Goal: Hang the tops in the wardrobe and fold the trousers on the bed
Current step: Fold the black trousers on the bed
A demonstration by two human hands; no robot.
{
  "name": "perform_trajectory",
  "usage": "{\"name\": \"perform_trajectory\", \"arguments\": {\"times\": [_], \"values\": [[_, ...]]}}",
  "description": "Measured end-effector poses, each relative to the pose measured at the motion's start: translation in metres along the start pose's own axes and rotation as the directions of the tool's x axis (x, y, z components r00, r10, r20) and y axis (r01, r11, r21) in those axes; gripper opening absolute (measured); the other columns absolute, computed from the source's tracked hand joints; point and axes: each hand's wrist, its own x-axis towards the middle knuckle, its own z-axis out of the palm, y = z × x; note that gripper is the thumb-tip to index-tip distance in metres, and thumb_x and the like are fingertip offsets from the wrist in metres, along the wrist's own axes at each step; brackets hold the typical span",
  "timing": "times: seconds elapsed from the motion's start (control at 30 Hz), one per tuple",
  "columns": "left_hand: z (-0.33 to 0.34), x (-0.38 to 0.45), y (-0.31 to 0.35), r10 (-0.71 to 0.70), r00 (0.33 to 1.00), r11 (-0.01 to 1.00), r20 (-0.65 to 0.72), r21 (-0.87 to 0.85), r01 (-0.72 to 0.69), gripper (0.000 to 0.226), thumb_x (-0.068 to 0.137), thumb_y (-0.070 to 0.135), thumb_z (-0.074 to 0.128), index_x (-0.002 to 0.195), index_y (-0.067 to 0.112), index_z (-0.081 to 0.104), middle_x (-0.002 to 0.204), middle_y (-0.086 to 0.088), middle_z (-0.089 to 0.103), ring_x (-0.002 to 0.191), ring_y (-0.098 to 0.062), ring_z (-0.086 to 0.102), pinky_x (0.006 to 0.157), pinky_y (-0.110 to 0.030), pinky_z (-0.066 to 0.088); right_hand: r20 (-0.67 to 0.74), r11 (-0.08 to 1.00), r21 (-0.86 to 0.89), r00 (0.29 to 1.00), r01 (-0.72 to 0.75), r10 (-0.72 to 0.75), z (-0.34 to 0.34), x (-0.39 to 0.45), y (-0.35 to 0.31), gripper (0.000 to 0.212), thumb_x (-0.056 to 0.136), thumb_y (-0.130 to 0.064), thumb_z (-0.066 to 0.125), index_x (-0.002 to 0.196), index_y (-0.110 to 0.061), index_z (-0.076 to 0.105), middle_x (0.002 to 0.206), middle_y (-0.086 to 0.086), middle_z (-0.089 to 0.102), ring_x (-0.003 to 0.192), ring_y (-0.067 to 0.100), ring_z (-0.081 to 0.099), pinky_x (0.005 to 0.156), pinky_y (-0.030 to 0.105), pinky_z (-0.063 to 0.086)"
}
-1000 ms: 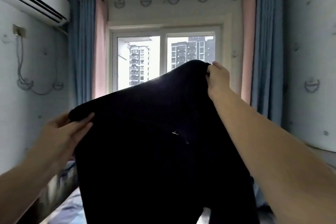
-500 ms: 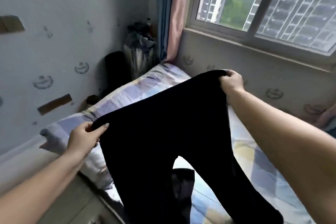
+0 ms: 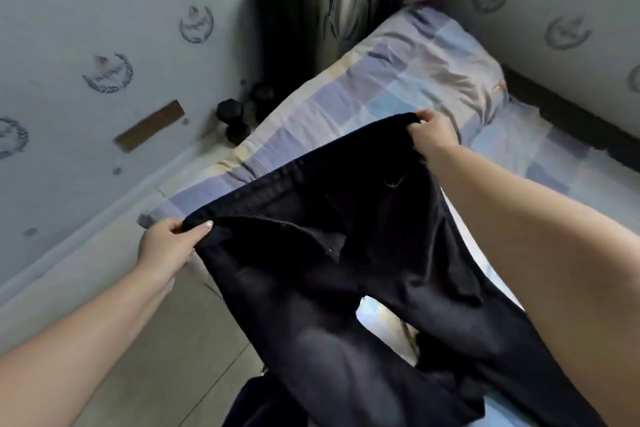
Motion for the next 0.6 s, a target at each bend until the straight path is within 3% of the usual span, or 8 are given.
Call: {"name": "perform_trajectory", "arguments": {"times": [0.13, 0.2, 0.27, 0.33, 0.43, 0.5, 0.53, 0.6], "values": [[-0.012, 0.106, -0.011, -0.090, 0.996, 0.996, -0.022, -0.004, 0.090, 0.031, 0.075, 0.033, 0.079, 0.072, 0.010, 0.058, 0.051, -0.001, 0.046, 0.045, -0.017, 0.039, 0.051, -0.026, 0.032, 0.057, 0.998, -0.050, 0.998, 0.029, -0.026, 0.097, 0.057, -0.028, 0.035, 0.082, -0.010, 0.050, 0.110, -0.023, 0.066, 0.091, 0.002, 0.063, 0.074, 0.019, 0.058, 0.057, 0.022, 0.045], [-0.011, 0.153, -0.025, -0.133, 0.991, 0.991, -0.029, 0.002, 0.133, 0.029, 0.075, 0.031, 0.079, 0.076, 0.007, 0.062, 0.054, -0.001, 0.048, 0.046, -0.016, 0.042, 0.053, -0.026, 0.037, 0.088, 0.999, -0.030, 0.996, 0.032, -0.029, 0.152, 0.081, -0.033, 0.035, 0.083, -0.010, 0.050, 0.113, -0.019, 0.067, 0.088, 0.001, 0.060, 0.068, 0.016, 0.054, 0.059, 0.022, 0.042], [-0.004, 0.192, -0.046, -0.165, 0.986, 0.986, -0.035, 0.013, 0.166, 0.027, 0.076, 0.028, 0.078, 0.076, 0.007, 0.062, 0.055, -0.002, 0.050, 0.048, -0.016, 0.044, 0.052, -0.023, 0.039, 0.137, 1.000, 0.013, 0.990, 0.027, -0.029, 0.201, 0.097, -0.030, 0.038, 0.088, -0.013, 0.053, 0.125, -0.019, 0.061, 0.095, 0.000, 0.058, 0.064, 0.009, 0.051, 0.063, 0.021, 0.043], [0.006, 0.217, -0.065, -0.194, 0.980, 0.979, -0.033, 0.048, 0.196, 0.020, 0.080, 0.023, 0.076, 0.075, 0.008, 0.063, 0.058, -0.002, 0.052, 0.049, -0.015, 0.047, 0.047, -0.021, 0.040, 0.211, 1.000, 0.026, 0.977, -0.012, 0.006, 0.239, 0.103, -0.015, 0.053, 0.091, -0.021, 0.057, 0.141, -0.021, 0.043, 0.114, -0.001, 0.055, 0.080, 0.012, 0.055, 0.073, 0.024, 0.045], [0.026, 0.246, -0.091, -0.238, 0.970, 0.963, -0.040, 0.121, 0.241, 0.015, 0.085, 0.014, 0.070, 0.098, 0.009, 0.064, 0.083, -0.004, 0.062, 0.066, -0.018, 0.057, 0.054, -0.022, 0.047, 0.344, 0.997, -0.060, 0.937, -0.047, 0.065, 0.293, 0.090, 0.025, 0.055, 0.092, -0.025, 0.057, 0.144, -0.018, 0.038, 0.132, 0.003, 0.052, 0.098, 0.018, 0.055, 0.077, 0.025, 0.044], [0.034, 0.258, -0.098, -0.109, 0.991, 0.936, -0.082, 0.328, 0.130, 0.023, 0.085, 0.016, 0.069, 0.107, 0.014, 0.063, 0.103, -0.003, 0.063, 0.087, -0.022, 0.059, 0.072, -0.029, 0.050, 0.438, 0.983, -0.183, 0.895, 0.001, 0.081, 0.320, 0.067, 0.057, 0.046, 0.095, -0.021, 0.052, 0.140, -0.014, 0.044, 0.139, 0.006, 0.050, 0.115, 0.022, 0.054, 0.091, 0.027, 0.043], [0.041, 0.265, -0.103, 0.005, 0.998, 0.885, -0.069, 0.465, 0.028, 0.023, 0.085, 0.018, 0.068, 0.107, 0.018, 0.064, 0.108, -0.003, 0.062, 0.095, -0.024, 0.058, 0.081, -0.035, 0.050, 0.477, 0.964, -0.262, 0.874, 0.040, 0.094, 0.333, 0.057, 0.075, 0.043, 0.096, -0.019, 0.049, 0.139, -0.013, 0.046, 0.141, 0.007, 0.050, 0.123, 0.023, 0.050, 0.099, 0.028, 0.039], [0.056, 0.273, -0.102, 0.241, 0.969, 0.734, 0.046, 0.644, -0.214, 0.021, 0.084, 0.018, 0.067, 0.105, 0.022, 0.065, 0.113, -0.005, 0.059, 0.105, -0.029, 0.055, 0.091, -0.043, 0.045, 0.544, 0.918, -0.370, 0.834, 0.143, 0.089, 0.352, 0.038, 0.105, 0.037, 0.096, -0.014, 0.043, 0.130, -0.013, 0.056, 0.135, 0.008, 0.055, 0.125, 0.025, 0.049, 0.099, 0.029, 0.039]]}}
